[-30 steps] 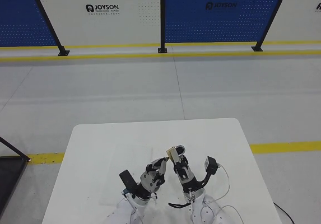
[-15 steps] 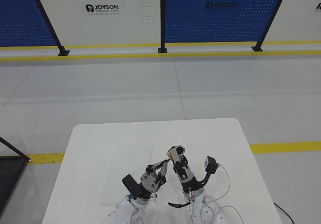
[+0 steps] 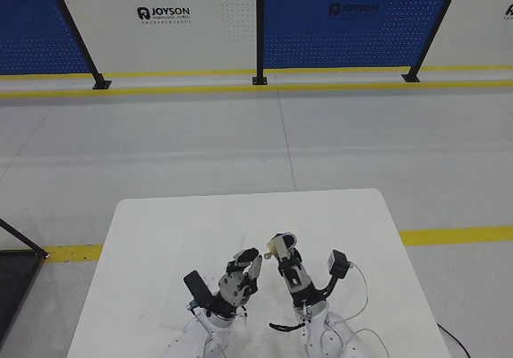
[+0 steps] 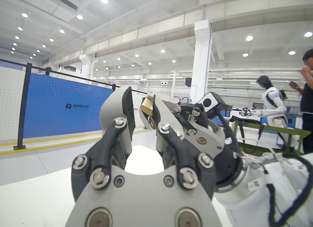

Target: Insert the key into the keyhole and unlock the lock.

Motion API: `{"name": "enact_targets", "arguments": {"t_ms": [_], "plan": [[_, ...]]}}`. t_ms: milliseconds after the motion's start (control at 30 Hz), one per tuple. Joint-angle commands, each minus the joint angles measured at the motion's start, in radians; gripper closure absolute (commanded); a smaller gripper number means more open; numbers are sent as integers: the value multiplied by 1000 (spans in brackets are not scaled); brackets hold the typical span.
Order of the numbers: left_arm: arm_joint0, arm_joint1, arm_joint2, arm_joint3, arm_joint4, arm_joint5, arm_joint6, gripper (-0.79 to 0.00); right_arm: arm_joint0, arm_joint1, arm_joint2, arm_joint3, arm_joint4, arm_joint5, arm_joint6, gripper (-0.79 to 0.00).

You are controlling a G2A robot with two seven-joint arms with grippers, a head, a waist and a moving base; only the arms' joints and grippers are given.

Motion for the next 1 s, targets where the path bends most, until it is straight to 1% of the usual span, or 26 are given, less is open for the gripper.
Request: {"name": "enact_targets", "arguments": {"t_ms": [0, 100, 133, 200, 333, 400, 433, 533, 600, 667, 767, 833, 900, 967], "plan": [[10, 6, -5, -4, -22, -55, -34, -222, 0, 0, 0, 1, 0, 1, -2, 0], [23, 12, -15, -13, -70, -119, -87, -194, 1, -1, 0, 1, -2, 2, -5, 0], [26, 14, -17, -15, -84, -139, -106, -206, 1, -1, 0, 1, -3, 2, -6, 0], [31, 18, -22, -23, -113, -168, -143, -283, 1, -1, -1, 2, -4, 2, -5, 0], [41, 22, -24, -42, -145, -192, -215, -299, 2, -1, -2, 4, -4, 5, -3, 0], [43, 24, -24, -54, -158, -198, -238, -363, 3, -2, -3, 4, -4, 6, -3, 0], [44, 25, -23, -59, -158, -193, -245, -363, 3, -2, -3, 5, -5, 6, -3, 0], [46, 26, -18, -68, -162, -192, -258, -351, 4, -2, -4, 7, -5, 8, -2, 0], [45, 26, -16, -71, -166, -188, -263, -329, 5, -2, -4, 7, -5, 8, -2, 0], [42, 27, -13, -74, -161, -179, -268, -268, 5, -2, -4, 7, -6, 6, -3, 0], [40, 27, -7, -73, -162, -177, -272, -237, 4, -2, -4, 8, -6, 4, -3, 0], [38, 28, -4, -73, -161, -170, -276, -228, 4, -2, -4, 8, -6, 3, -3, 0], [36, 28, 0, -73, -159, -166, -277, -249, 4, -2, -3, 7, -6, 3, -2, 0], [35, 28, 3, -73, -160, -163, -277, -209, 3, -2, -3, 7, -6, 3, -2, 0]]}}
